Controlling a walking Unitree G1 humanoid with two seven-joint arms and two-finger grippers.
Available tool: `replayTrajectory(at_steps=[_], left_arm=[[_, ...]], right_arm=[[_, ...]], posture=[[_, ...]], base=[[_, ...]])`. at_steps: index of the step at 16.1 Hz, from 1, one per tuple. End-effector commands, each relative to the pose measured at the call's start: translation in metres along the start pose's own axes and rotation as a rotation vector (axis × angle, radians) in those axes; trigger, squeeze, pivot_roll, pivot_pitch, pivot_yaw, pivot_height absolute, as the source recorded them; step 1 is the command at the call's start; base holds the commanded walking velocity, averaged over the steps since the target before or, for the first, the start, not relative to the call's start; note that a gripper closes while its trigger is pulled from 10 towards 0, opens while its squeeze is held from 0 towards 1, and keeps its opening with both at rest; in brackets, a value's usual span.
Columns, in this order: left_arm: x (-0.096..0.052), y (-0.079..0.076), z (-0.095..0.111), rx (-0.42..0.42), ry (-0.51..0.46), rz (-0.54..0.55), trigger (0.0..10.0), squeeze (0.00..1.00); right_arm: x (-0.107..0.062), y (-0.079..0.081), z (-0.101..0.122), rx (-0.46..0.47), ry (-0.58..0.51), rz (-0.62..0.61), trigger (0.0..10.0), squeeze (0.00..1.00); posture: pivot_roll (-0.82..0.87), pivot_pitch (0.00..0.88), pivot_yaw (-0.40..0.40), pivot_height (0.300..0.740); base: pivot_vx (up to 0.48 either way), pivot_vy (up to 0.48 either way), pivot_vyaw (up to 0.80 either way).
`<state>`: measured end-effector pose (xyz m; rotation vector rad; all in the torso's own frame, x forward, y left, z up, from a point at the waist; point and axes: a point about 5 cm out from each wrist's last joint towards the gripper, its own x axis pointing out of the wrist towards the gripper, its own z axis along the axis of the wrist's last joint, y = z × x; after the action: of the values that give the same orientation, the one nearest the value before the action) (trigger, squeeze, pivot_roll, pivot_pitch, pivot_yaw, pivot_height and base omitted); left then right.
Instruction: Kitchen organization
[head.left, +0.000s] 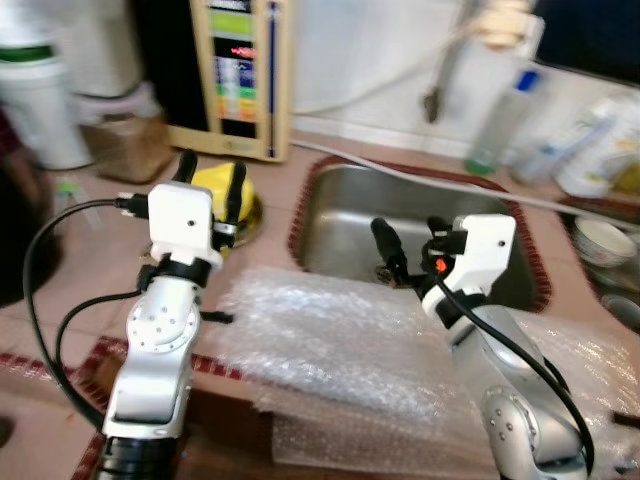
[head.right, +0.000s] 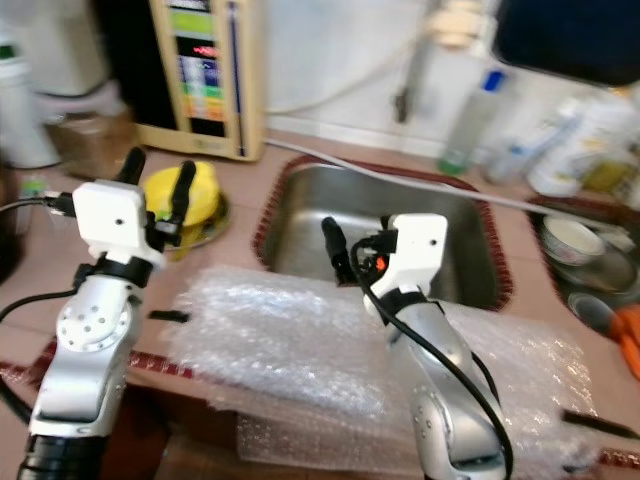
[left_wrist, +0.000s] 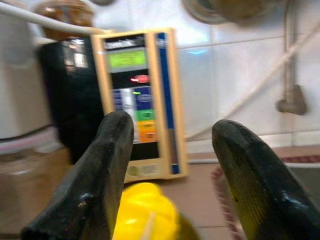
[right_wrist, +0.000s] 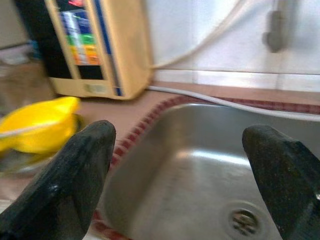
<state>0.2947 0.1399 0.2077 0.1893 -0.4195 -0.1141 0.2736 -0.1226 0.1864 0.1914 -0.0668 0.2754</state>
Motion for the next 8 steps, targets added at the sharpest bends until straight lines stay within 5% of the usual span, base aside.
replayTrajectory(at_steps=[1, 2, 8], left_arm=[[-0.0004, -0.0005, 0.0016, 0.012, 0.003, -0.001, 10.0, 1.00], [-0.0007, -0.0025, 0.0010, 0.032, 0.010, -0.014, 10.0, 0.00], [0.0000, -0.0007, -0.0015, 0.047, 0.032, -0.017, 10.0, 0.00]], right_arm=[[-0.0005, -0.0040, 0.0008, 0.001, -0.006, -0.019, 10.0, 0.00], [-0.0004, -0.0053, 0.0013, -0.002, -0.012, -0.021, 10.0, 0.00], [0.0017, -0.0026, -0.0008, -0.008, -0.017, -0.014, 10.0, 0.00]], posture=[[0.02, 0.038, -0.068, 0.740], [0.02, 0.038, -0.068, 0.740], [0.03, 0.033, -0.062, 0.740]], base=[[0.000, 0.000, 0.00], [0.000, 0.000, 0.00], [0.000, 0.000, 0.00]])
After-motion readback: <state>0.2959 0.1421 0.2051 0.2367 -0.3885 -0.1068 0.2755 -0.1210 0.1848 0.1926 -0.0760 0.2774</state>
